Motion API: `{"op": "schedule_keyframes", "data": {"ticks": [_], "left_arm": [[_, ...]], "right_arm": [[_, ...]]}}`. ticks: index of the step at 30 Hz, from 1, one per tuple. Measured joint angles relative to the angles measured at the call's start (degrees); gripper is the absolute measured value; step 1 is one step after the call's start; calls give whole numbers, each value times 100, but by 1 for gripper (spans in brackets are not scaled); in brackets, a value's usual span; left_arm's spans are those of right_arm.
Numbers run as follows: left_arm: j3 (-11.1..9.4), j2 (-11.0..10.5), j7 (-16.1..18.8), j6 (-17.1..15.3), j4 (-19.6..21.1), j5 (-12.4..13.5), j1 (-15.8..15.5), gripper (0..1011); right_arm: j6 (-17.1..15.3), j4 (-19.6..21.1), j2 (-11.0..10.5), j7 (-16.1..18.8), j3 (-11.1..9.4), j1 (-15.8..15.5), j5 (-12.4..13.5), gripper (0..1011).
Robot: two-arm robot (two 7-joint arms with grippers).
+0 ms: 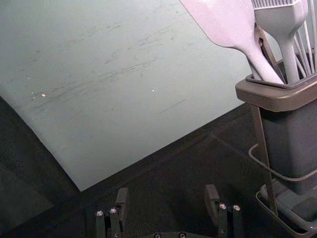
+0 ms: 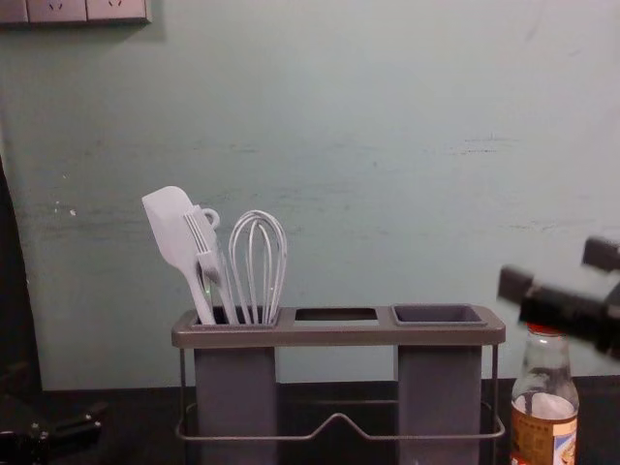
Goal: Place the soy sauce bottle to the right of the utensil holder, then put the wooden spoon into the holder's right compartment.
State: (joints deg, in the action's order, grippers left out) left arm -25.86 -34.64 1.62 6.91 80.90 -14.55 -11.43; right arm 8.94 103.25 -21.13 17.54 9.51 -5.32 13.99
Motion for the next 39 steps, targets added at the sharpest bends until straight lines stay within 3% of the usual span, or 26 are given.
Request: {"op": "schedule_keyframes", "data": {"ticks": [6,15,39], "left_arm": [[0,0,0,0,0,0,0,1000],[0,0,0,0,0,0,0,1000],[0,0,0,0,0,0,0,1000]], "right_arm": [[-85,10,-11,57,245,-239,-210,1004],[-382,-315,28,91,586,-267,-475,1004],[-361,-412,62,120,624,-244,-474,1004]]}}
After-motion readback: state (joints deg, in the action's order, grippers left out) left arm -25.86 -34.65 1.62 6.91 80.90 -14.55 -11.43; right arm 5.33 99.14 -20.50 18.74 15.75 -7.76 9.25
